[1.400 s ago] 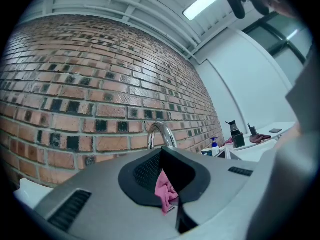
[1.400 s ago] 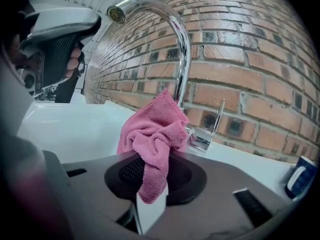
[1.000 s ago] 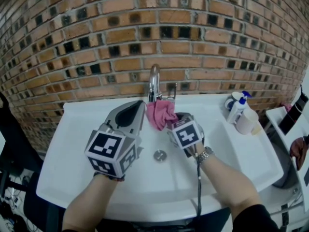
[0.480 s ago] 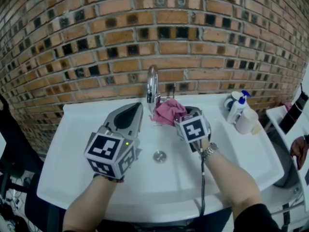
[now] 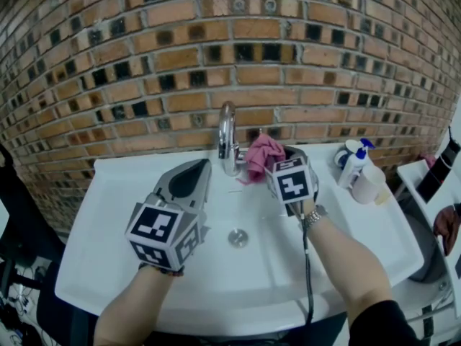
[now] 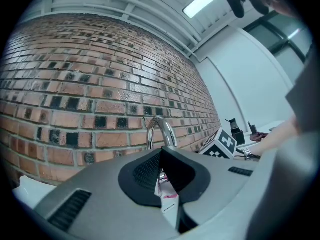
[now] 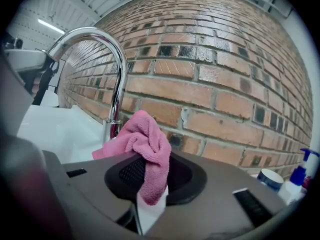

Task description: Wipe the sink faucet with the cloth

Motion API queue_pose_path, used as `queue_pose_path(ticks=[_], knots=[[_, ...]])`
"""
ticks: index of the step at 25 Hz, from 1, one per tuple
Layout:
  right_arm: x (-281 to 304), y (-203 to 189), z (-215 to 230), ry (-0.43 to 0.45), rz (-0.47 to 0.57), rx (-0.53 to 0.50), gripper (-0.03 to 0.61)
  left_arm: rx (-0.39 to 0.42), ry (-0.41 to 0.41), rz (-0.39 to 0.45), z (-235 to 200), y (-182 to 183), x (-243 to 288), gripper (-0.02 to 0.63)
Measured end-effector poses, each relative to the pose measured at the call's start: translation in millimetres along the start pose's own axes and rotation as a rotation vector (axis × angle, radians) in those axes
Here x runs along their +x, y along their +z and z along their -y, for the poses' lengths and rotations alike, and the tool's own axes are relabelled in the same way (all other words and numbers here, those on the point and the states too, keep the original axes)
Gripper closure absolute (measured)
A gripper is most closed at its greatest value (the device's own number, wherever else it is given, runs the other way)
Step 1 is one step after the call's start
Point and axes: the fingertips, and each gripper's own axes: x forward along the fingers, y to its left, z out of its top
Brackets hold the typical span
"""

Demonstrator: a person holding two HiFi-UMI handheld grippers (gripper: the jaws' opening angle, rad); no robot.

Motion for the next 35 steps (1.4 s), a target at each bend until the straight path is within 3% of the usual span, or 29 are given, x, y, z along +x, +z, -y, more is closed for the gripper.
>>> queue_pose_path(ticks=[14, 19, 25, 31, 35], knots=[[-4, 39, 20, -0.056, 0.118, 0.002, 0.499, -0.007, 0.01, -0.011, -3, -6, 0, 0.611], [-25, 56, 15, -0.026, 0.163, -0.018, 0.499, -0.008, -0.018, -0.019, 2, -6, -3, 0.611], [-65, 63, -7, 0.07, 0.189, -0.044, 0.499, -0.013, -0.123, -0.023, 23, -6, -11, 0.607], [-115, 55, -34, 0.206, 0.19, -0.099, 0.499, -0.003, -0.253, -0.027, 53, -4, -21, 0.449], [-148, 54, -61, 0.328, 0.218, -0.173, 0.497, 0.04, -0.336, -0.015, 71, 3, -27, 0.383]])
